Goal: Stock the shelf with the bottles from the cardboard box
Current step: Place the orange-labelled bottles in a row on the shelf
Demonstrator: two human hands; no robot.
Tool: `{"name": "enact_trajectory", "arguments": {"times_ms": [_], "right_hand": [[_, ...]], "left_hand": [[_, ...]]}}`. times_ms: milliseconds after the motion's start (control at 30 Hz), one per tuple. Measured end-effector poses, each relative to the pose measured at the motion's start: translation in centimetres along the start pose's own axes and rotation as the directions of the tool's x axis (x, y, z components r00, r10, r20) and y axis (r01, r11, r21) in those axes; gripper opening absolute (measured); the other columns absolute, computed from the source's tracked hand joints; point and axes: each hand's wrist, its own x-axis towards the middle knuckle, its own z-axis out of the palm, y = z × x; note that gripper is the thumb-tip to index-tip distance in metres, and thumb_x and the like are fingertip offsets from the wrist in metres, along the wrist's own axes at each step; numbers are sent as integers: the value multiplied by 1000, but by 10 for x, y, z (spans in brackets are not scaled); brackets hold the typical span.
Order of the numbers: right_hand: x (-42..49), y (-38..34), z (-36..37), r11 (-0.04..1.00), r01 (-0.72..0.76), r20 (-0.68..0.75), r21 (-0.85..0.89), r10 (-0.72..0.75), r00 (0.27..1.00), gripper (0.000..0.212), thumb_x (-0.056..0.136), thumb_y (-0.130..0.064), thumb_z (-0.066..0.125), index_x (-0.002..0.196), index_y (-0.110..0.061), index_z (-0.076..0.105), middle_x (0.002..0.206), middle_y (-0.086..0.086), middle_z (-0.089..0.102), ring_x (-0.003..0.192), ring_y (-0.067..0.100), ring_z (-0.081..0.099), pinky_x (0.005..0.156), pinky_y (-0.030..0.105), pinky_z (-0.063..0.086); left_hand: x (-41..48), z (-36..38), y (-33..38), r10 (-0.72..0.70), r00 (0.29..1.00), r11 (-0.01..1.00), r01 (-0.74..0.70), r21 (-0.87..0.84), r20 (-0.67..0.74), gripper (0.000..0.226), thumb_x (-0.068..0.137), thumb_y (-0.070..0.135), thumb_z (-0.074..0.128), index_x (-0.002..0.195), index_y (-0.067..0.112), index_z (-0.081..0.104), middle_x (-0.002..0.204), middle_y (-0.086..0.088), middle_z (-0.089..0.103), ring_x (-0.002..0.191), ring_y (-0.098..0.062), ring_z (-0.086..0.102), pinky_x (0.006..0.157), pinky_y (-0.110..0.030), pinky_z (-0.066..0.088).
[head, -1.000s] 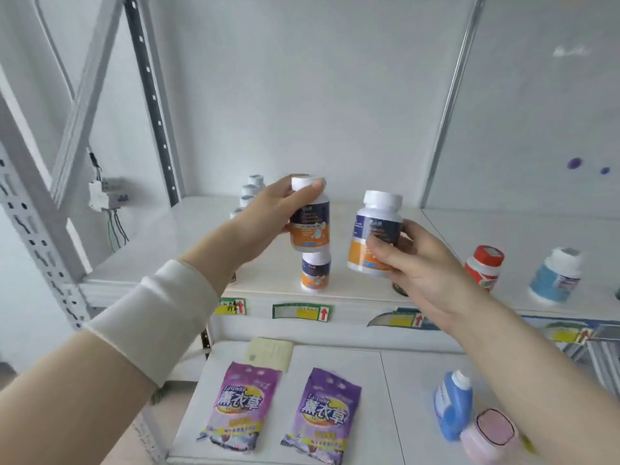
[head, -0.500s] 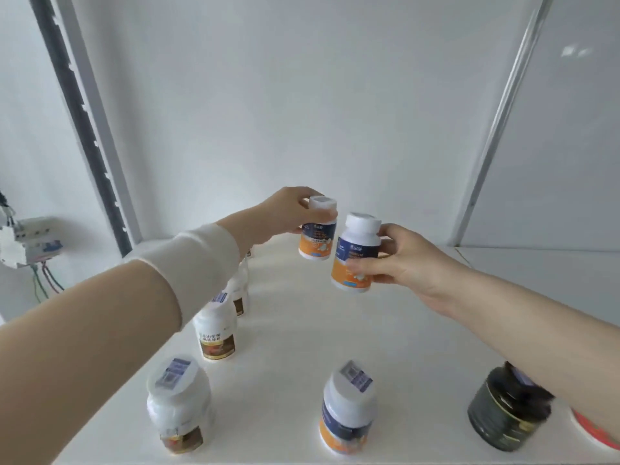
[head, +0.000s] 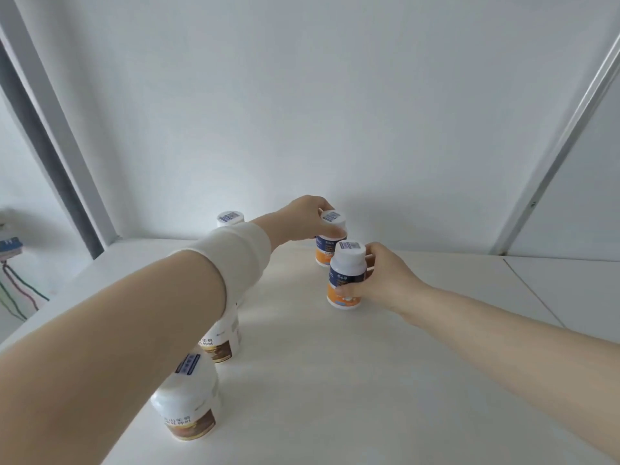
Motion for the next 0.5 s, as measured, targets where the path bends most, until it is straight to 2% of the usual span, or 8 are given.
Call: {"name": "enact_trajectory", "arguments": {"times_ms": [167,333,400,500], "right_hand": [[10,3,5,1000,21,7,-16,-21,1000,65,68,-12,81,120,-11,42,106,-4,49,99,17,53,88,32,46],[13,8,9,999,45,-1,-4,-45,999,63,68,-13,81,117,-13,42,97,-11,49,98,16,54,79,26,43],[13,9,9,999,48,-1,-2,-48,999,63,69,-13,81,117,-13,41,96,-12,48,98,15,54,79,25,42],[10,7,8,999,36,17,-3,-36,999,66,69,-16,81,120,-14,40,110,-7,50,102,15,54,81,25,43]], "left_hand": [[11,4,-1,-7,1000,1000,7,12,26,33,75,25,75,103,19,57,103,-2,61,91,-19,61,91,-34,53],[14,3,0,-24,999,999,22,42,48,38,77,26,74,110,17,56,106,-2,59,90,-18,59,84,-29,50],[14,4,0,-30,998,997,27,79,46,44,77,29,73,115,17,54,109,-2,59,95,-19,58,86,-30,47],[12,3,1,-53,997,991,45,127,63,53,78,34,73,123,18,50,118,-2,57,107,-21,56,97,-36,46]]}}
